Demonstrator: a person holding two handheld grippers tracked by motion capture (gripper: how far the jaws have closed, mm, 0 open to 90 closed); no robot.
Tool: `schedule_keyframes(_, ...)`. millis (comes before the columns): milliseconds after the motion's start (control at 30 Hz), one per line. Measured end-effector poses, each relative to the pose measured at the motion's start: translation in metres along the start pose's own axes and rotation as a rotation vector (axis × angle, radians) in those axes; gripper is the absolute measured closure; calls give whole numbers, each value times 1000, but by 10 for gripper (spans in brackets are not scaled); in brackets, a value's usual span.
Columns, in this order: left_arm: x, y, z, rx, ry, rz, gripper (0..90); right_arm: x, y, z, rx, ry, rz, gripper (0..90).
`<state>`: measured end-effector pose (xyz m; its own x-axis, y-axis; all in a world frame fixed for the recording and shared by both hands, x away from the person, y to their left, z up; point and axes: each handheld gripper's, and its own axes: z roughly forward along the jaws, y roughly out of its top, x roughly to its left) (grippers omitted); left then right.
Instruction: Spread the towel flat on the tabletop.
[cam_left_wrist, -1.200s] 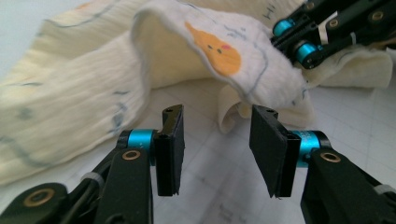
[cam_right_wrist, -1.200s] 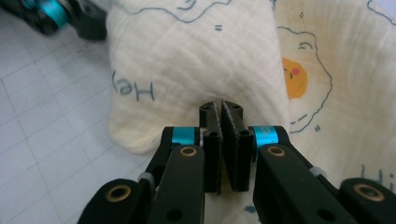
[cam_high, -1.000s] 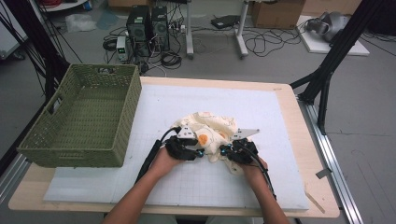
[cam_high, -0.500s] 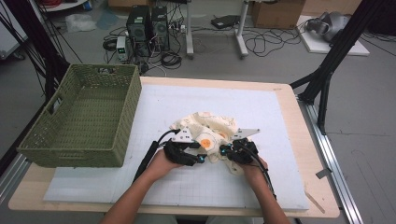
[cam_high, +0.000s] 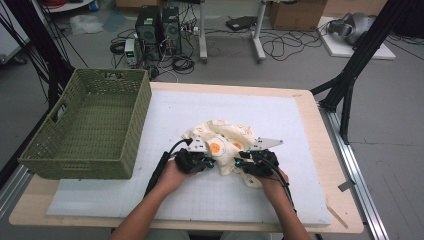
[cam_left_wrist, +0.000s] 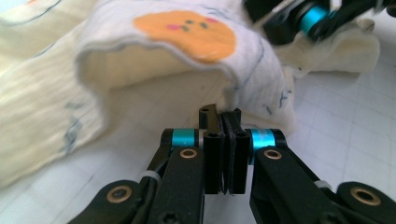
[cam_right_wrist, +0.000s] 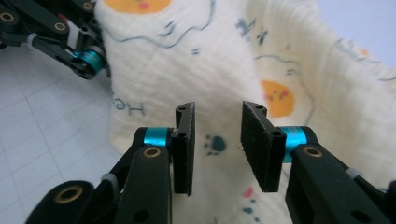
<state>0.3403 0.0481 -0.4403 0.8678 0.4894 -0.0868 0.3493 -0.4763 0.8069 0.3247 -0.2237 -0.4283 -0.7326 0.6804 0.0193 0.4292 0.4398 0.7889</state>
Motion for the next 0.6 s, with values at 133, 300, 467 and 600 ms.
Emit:
schedule_keyframes(133,9,-12,-23,-1,6,-41,878,-7,-3,-9,2,-55,13,627)
schedule_keyframes(300,20,-25,-53,-10,18,-81,878,-14,-10,-13,45,-161,2,608)
schedule_keyframes(467,22,-41,-79,-4,9,-110,876,-21,-19,-13,107,-252,23,541)
schedule_keyframes(600,19,-52,-92,12,-6,-136,876,-27,-23,-10,140,-257,69,483)
